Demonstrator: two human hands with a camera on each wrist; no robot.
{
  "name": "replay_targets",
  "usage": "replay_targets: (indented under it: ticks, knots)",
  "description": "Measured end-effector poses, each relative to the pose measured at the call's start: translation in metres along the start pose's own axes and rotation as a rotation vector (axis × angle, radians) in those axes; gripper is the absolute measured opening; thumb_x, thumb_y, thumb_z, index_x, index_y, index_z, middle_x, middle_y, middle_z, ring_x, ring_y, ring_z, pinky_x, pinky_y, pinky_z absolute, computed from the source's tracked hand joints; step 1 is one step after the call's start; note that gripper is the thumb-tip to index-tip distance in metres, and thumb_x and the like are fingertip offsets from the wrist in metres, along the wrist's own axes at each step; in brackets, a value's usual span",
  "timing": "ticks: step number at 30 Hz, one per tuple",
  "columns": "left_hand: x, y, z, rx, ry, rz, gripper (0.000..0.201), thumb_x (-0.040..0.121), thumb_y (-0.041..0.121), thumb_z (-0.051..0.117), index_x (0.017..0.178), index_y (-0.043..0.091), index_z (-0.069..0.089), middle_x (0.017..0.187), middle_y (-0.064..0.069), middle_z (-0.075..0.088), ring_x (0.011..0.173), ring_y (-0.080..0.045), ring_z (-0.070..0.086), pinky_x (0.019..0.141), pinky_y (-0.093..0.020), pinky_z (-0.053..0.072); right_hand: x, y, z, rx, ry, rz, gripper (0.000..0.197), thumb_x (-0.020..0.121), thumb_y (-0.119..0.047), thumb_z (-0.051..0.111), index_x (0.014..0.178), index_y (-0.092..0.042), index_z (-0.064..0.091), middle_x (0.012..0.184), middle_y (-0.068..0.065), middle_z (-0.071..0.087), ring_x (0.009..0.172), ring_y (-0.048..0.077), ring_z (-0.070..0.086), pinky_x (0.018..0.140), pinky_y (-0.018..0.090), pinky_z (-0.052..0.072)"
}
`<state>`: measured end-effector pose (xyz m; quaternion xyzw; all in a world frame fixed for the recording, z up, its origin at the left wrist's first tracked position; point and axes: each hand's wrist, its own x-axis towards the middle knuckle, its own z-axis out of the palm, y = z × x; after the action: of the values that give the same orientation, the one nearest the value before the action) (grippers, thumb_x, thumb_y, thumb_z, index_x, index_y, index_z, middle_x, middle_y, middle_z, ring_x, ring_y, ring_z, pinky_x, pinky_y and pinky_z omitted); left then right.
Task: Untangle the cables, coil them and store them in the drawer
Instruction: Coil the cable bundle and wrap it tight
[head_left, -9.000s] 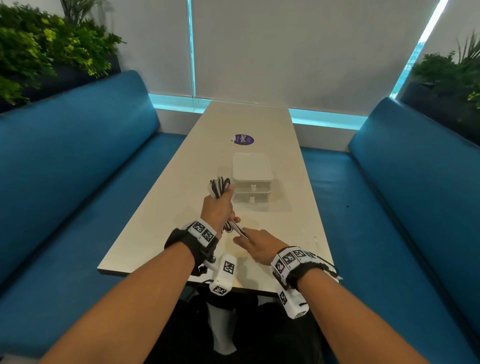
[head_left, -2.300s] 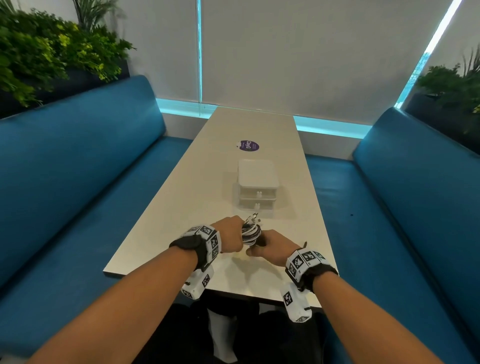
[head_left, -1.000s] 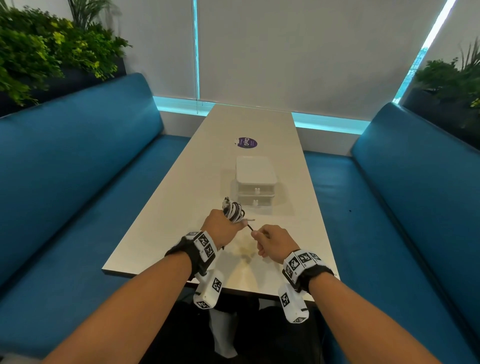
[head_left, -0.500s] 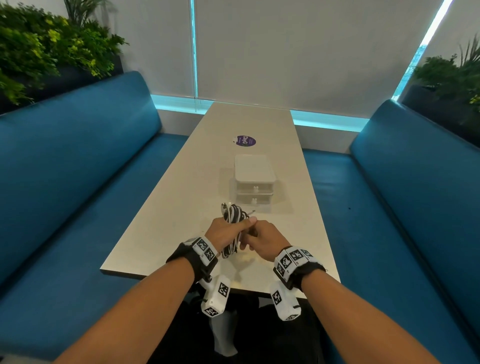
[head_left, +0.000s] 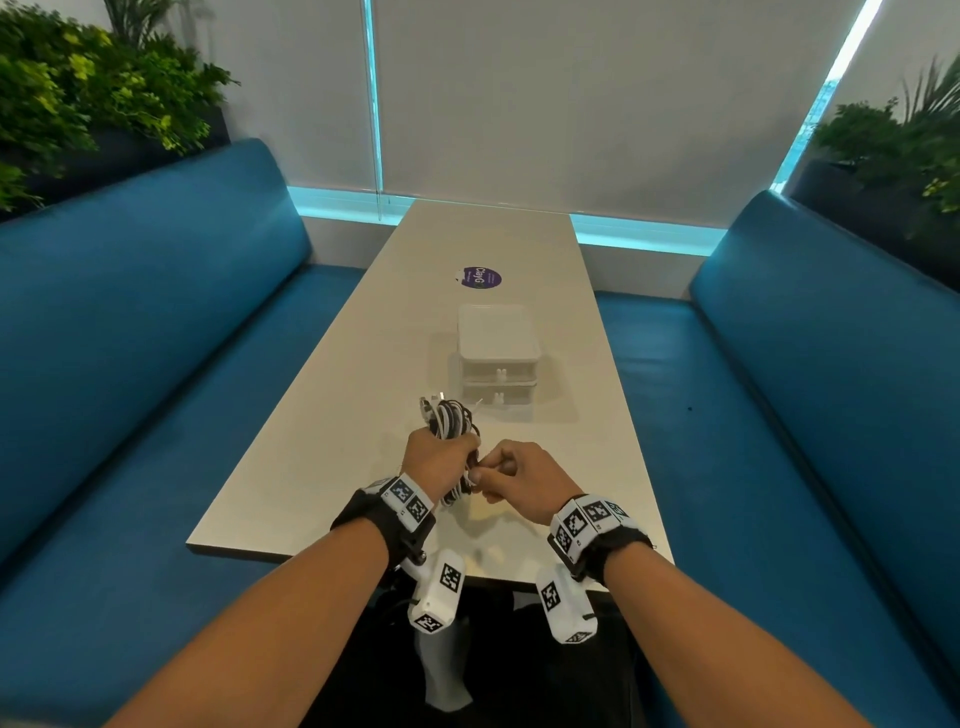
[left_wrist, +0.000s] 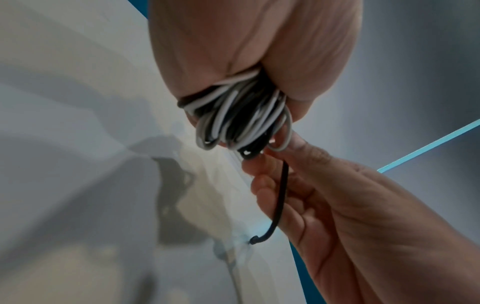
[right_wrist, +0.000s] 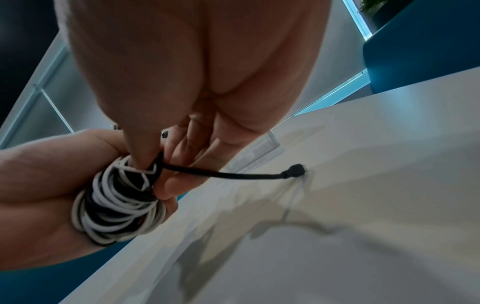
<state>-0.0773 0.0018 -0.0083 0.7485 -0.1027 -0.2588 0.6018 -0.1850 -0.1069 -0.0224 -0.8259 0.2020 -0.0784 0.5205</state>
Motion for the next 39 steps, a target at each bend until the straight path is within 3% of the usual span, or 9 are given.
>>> replay_targets:
  ticks: [7,11,14,16,19,22,28,36,39]
  knots:
    - [0.000,0.002,0.002,-0.053,0.017,0.081,0.017,0.085,0.018,0.069,0.075,0.004,0.072,0.072,-0.011,0.074,0.061,-0.022,0.069,0.063,-0.035,0.057,-0.003,0.002,0.011,-0.072,0.009,-0.086,0.014,0.096,-0.020,0.055,0.083,-0.017,0.059,0.073,0.002,0.073,0.071,0.016,0.071,0.078,0.038,0.057]
    - [0.000,-0.004,-0.002,0.012,-0.126,0.111,0.031,0.078,0.038,0.078,0.079,0.008,0.072,0.075,-0.014,0.074,0.069,-0.034,0.072,0.069,-0.042,0.060,0.002,-0.003,0.008,-0.158,0.001,-0.047,0.017,0.093,-0.013,0.051,0.079,-0.014,0.060,0.065,0.000,0.067,0.057,0.012,0.062,0.062,0.029,0.053]
    - [-0.002,-0.005,-0.005,0.034,-0.274,0.143,0.031,0.079,0.032,0.081,0.083,0.003,0.071,0.075,-0.021,0.073,0.062,-0.037,0.070,0.061,-0.039,0.057,0.004,-0.004,0.003,-0.283,-0.027,-0.042,0.027,0.090,-0.012,0.049,0.069,-0.024,0.060,0.063,-0.008,0.066,0.058,0.004,0.059,0.061,0.020,0.044]
    - [-0.001,-0.001,-0.003,0.071,-0.251,0.149,0.021,0.076,0.019,0.081,0.083,0.002,0.070,0.076,-0.019,0.073,0.063,-0.035,0.071,0.061,-0.041,0.057,0.003,-0.002,0.002,-0.299,-0.032,-0.046,0.030,0.092,-0.016,0.051,0.068,-0.030,0.061,0.064,-0.008,0.067,0.060,0.001,0.059,0.060,0.017,0.042]
    - [-0.003,0.010,0.001,0.038,-0.136,0.118,0.009,0.072,0.006,0.072,0.075,-0.002,0.067,0.073,-0.024,0.070,0.055,-0.032,0.065,0.058,-0.044,0.056,0.001,0.000,0.003,-0.263,-0.028,-0.015,0.028,0.097,-0.028,0.050,0.075,-0.022,0.066,0.065,-0.004,0.070,0.056,0.000,0.058,0.060,0.020,0.044]
    - [0.002,0.017,0.000,-0.064,-0.058,0.078,0.012,0.075,0.007,0.066,0.069,-0.003,0.067,0.067,-0.023,0.068,0.054,-0.030,0.061,0.056,-0.040,0.050,-0.001,0.004,0.001,-0.167,-0.089,0.049,0.043,0.101,-0.045,0.042,0.081,-0.018,0.069,0.069,-0.001,0.071,0.058,0.008,0.061,0.064,0.027,0.050]
    - [0.014,0.020,-0.012,-0.223,-0.022,0.035,0.016,0.082,0.015,0.075,0.075,0.009,0.061,0.049,-0.002,0.051,0.040,-0.019,0.052,0.061,-0.044,0.052,-0.006,0.019,-0.005,-0.199,-0.245,0.144,0.044,0.102,-0.046,0.038,0.087,-0.016,0.067,0.062,-0.007,0.060,0.063,0.015,0.064,0.081,0.037,0.052]
    - [0.012,0.009,-0.019,0.237,-0.225,0.193,0.027,0.078,0.007,0.079,0.064,0.016,0.057,0.052,0.004,0.054,0.050,-0.012,0.052,0.052,-0.021,0.042,0.002,0.020,-0.009,-0.088,-0.289,0.283,0.021,0.100,-0.011,0.039,0.098,-0.010,0.059,0.072,0.002,0.053,0.057,0.016,0.054,0.067,0.036,0.047]
    - [0.008,0.001,-0.015,0.366,-0.361,0.227,0.028,0.075,0.005,0.079,0.065,0.018,0.056,0.062,0.006,0.055,0.059,-0.009,0.051,0.059,-0.022,0.042,-0.002,0.016,-0.013,-0.159,-0.322,0.233,0.025,0.102,-0.013,0.039,0.105,-0.012,0.063,0.078,0.000,0.058,0.064,0.016,0.060,0.071,0.037,0.054]
